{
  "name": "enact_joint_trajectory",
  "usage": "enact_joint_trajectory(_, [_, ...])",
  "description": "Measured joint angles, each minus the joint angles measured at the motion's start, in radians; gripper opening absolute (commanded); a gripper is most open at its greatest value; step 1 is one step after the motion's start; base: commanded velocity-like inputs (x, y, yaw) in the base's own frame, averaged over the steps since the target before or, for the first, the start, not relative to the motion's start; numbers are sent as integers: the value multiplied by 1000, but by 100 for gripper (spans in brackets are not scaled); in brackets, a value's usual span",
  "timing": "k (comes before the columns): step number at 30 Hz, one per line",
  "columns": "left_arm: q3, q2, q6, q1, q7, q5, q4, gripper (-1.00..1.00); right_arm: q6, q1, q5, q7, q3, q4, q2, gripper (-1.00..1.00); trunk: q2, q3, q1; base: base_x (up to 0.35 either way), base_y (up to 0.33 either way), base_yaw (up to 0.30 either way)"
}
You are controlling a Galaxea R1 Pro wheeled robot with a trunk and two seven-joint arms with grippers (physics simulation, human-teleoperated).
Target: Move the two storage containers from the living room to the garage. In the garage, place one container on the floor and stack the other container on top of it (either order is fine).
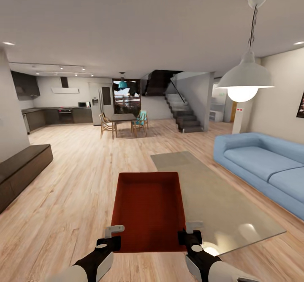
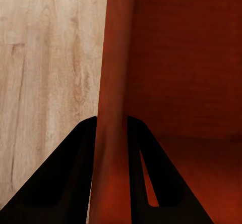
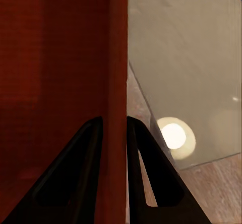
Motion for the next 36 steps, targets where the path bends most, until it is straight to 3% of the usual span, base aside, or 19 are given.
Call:
enact_joint_trajectory(29, [0,0,0,0,0,-1,0,-100,0,0,-2,1,1,0,0,-100,0,0,0,0,0,266])
enact_joint_trajectory(36, [1,0,0,0,0,-1,0,-100,-1,0,-1,1,1,0,0,-100,0,0,0,102,0,74])
